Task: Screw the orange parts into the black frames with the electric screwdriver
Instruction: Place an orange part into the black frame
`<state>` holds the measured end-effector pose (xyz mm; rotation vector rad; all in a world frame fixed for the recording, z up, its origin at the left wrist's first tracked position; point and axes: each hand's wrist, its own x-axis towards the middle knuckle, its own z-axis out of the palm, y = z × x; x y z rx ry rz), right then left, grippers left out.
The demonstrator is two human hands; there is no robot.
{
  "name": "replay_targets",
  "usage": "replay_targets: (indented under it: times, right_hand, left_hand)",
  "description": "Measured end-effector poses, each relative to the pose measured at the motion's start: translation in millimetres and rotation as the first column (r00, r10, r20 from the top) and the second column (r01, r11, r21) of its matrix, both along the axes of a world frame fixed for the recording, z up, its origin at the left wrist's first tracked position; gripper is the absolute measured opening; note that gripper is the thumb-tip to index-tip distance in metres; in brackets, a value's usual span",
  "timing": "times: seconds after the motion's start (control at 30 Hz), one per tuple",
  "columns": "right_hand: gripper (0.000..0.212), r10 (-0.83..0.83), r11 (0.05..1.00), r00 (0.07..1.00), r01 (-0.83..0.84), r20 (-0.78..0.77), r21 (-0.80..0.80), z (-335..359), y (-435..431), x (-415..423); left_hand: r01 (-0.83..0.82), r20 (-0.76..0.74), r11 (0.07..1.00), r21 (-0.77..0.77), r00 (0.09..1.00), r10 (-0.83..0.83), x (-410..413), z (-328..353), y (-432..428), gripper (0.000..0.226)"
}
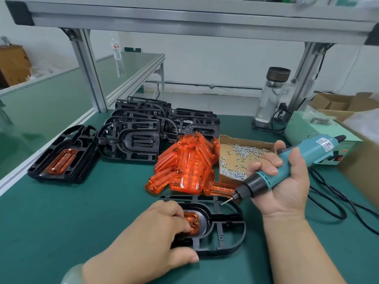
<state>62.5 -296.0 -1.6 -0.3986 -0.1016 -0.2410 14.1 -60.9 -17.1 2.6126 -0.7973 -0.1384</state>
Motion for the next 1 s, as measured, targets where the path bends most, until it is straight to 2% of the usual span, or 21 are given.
replay_targets:
  times: [0.3,0.37,0.5,0.53,0.6,0.7,0.83,0.93,1.0]
  right_hand:
    - [0.018,-0.002,1.000,1.000,0.002,0.004,0.002,0.8,-3.3,-0.7]
    - [0.018,-0.007,1.000,1.000,0.007,0.004,0.005,1.2,-4.9,-0.8]
    - [0.018,0.010,1.000,1.000,-0.011,0.016,0.010,2.4,-11.1,-1.6]
    - [0.020,0.021,1.000,0.999,-0.021,0.025,0.005,2.6,-12.7,-2.2]
    - [0.034,0.058,0.998,0.997,-0.058,0.057,-0.001,3.2,-14.7,-2.8]
    - [0.055,0.095,0.996,0.992,-0.094,0.082,-0.010,4.5,-15.1,-2.4]
    - [0.060,0.112,0.994,0.990,-0.112,0.083,-0.007,4.5,-14.2,-0.1]
    - [0.059,0.112,0.993,0.991,-0.114,0.068,0.013,4.5,-14.1,1.0]
    - [0.057,0.119,0.992,0.991,-0.121,0.067,0.022,4.4,-13.9,1.4]
  left_hand:
    - [-0.032,-0.047,0.999,0.029,0.998,0.034,10.0,12.1,-2.9,0.076]
    - [-0.044,-0.023,0.999,-0.021,0.999,0.043,16.8,20.9,-4.3,0.064]
    - [-0.084,0.091,0.979,-0.185,0.991,0.102,43.2,41.8,-24.3,0.025]
    - [-0.071,0.138,0.978,-0.199,0.985,0.099,52.6,46.7,-34.4,0.019]
    - [-0.029,0.201,0.980,-0.197,0.977,0.069,72.0,54.1,-58.5,0.024]
    - [0.053,0.213,0.996,-0.071,0.976,-0.037,100.1,55.9,-98.6,0.030]
    - [0.132,0.218,0.951,0.281,0.956,-0.197,122.6,48.7,-139.9,0.028]
    - [0.123,0.098,0.870,0.477,0.976,-0.192,130.2,42.7,-155.0,0.018]
    - [0.106,0.054,0.848,0.519,0.986,-0.156,131.4,38.6,-158.2,0.015]
